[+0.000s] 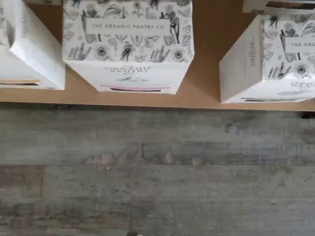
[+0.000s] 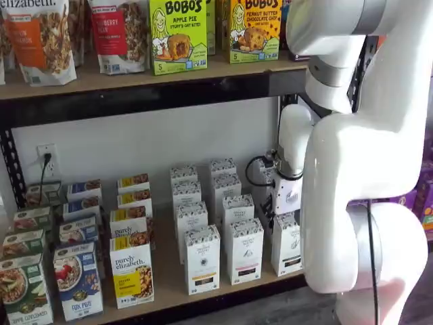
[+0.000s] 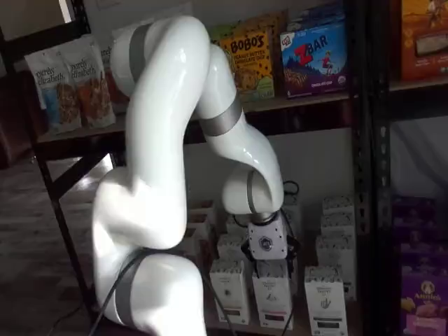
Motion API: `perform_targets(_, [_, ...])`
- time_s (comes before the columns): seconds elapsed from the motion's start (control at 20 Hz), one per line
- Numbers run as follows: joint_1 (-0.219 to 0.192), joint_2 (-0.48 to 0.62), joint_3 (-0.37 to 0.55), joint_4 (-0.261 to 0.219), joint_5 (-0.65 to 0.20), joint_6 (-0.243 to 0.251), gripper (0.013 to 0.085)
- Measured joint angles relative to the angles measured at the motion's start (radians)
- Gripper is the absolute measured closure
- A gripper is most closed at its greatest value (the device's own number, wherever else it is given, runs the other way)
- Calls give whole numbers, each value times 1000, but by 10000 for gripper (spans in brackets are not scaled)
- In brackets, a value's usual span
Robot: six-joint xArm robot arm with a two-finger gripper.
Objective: Pick up the white box with a green strip in the middle, on the bottom shelf, the sixth box from the left
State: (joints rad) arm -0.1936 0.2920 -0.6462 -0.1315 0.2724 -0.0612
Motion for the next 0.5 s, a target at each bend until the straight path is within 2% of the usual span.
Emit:
perform_targets(0.25, [-34, 88, -84, -17, 1, -17, 130])
perform_targets(0.5, [-71, 193, -187, -5, -2, -67, 130])
